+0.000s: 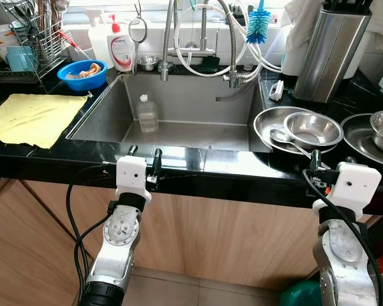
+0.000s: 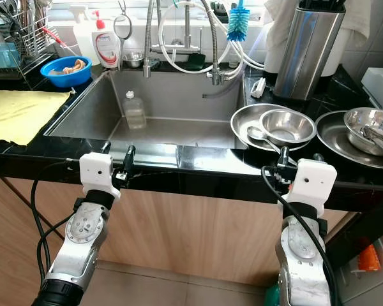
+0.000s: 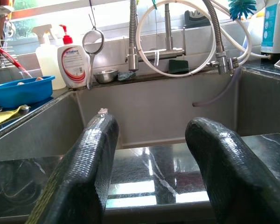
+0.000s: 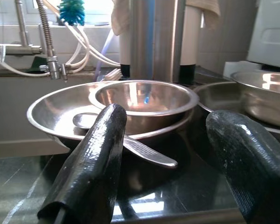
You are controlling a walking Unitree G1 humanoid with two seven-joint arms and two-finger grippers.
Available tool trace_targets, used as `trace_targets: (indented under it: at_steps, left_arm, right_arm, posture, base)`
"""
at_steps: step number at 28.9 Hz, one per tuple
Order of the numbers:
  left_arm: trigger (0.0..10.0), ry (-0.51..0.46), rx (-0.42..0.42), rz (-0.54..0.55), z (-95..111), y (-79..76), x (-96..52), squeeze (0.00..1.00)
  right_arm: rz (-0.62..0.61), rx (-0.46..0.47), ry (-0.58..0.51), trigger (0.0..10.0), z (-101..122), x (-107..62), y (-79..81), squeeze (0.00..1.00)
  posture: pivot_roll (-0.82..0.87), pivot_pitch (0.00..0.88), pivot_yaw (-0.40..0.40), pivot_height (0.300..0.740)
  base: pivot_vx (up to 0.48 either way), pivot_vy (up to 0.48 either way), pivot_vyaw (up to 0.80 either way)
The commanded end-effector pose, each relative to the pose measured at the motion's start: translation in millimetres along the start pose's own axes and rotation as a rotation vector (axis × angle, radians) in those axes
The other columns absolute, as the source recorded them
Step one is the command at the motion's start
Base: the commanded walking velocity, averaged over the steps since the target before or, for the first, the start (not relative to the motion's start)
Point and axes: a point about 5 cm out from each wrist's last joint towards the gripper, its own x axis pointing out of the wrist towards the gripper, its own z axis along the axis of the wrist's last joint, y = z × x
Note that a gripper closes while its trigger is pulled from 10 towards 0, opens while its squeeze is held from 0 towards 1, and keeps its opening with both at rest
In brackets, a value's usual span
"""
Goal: Kitchen organization
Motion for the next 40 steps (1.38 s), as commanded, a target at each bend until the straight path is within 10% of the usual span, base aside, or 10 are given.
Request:
trace_targets:
  at_steps: [1, 40]
  left_arm:
    - [10.0, -0.007, 0.008, 0.002, 2, 2.7, 0.4, 0.00]
    - [10.0, -0.002, 0.012, 0.000, 1, 3.1, -0.8, 0.00]
  right_arm:
    - [0.028, 0.000, -0.023, 10.0, 4, 3.4, 4.7, 0.00]
    - [0.092, -0.025, 0.069, 10.0, -13, 8.3, 10.0, 0.00]
  posture:
    - [-0.14, 0.000, 0.045, 0.740]
    - [-0.13, 0.000, 0.047, 0.740]
  base:
    - [0.000, 0.000, 0.00]
    - [0.000, 0.000, 0.00]
